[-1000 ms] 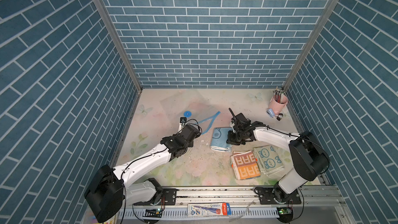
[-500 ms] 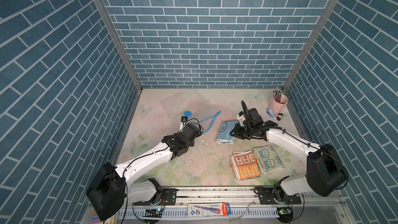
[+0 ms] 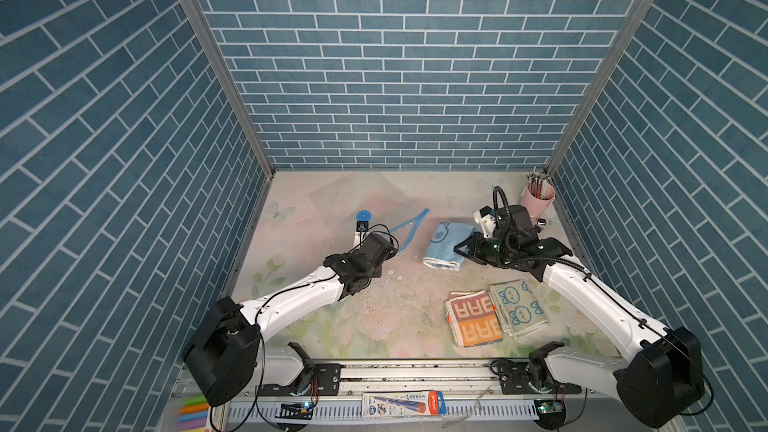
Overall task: Place the folded towel into the vacuum bag
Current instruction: Pick up the towel from the center of the board, then place the towel in the vacuum bag.
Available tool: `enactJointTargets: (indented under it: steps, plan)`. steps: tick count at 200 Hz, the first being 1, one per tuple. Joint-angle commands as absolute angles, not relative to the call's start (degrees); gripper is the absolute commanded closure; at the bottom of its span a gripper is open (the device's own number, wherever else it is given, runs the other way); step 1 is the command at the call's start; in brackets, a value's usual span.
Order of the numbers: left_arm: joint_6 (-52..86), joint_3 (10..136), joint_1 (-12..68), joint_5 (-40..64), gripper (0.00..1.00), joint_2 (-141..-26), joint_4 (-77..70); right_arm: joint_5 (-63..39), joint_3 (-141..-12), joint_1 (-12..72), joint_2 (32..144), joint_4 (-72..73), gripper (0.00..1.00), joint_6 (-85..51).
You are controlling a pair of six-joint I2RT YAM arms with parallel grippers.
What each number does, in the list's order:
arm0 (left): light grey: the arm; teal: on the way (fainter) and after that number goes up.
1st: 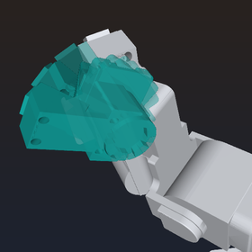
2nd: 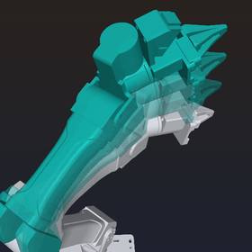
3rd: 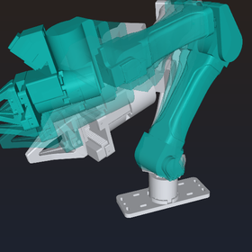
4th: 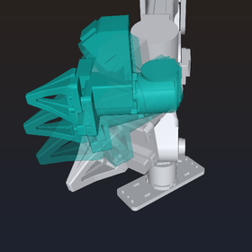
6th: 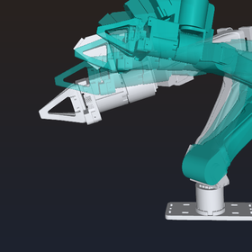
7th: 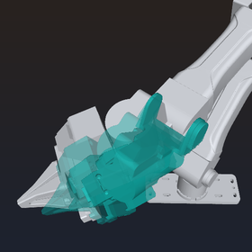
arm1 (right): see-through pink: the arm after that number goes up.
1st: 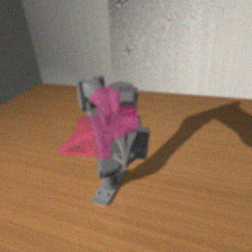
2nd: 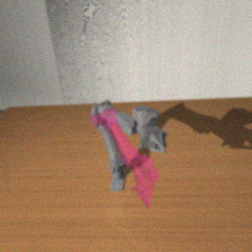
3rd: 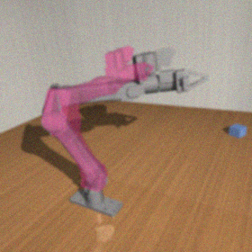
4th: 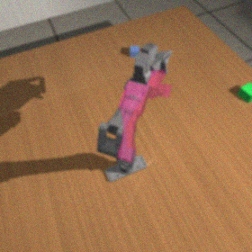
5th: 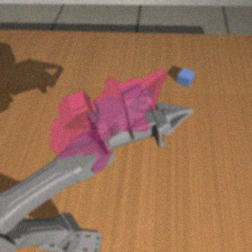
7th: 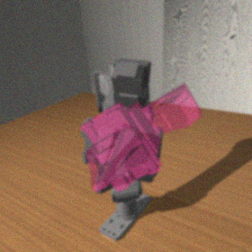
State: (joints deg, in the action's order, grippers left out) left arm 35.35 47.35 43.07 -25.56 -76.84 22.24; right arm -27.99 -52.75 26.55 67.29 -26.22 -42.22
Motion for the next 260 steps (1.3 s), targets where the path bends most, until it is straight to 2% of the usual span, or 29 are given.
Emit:
enactJointTargets:
  steps: [1, 86, 194, 260]
  plan:
    - [36.15, 49.51, 43.42, -24.36, 1.00, -78.76, 19.93, -32.45, -55.18, 26.28, 64.32, -29.51, 1.00, -43.77]
    - [35.26, 53.32, 43.86, -23.97, 1.00, -83.31, 18.61, -40.73, -53.48, 26.37, 63.06, -22.88, 1.00, -48.11]
    - [33.66, 54.75, 44.99, -22.43, 1.00, -83.35, 19.81, -42.00, -56.49, 27.07, 72.88, -13.21, 1.00, -48.65]
    - [33.11, 55.59, 45.44, -22.15, 1.00, -84.16, 20.03, -41.32, -57.97, 27.51, 75.38, -12.47, 1.00, -48.56]
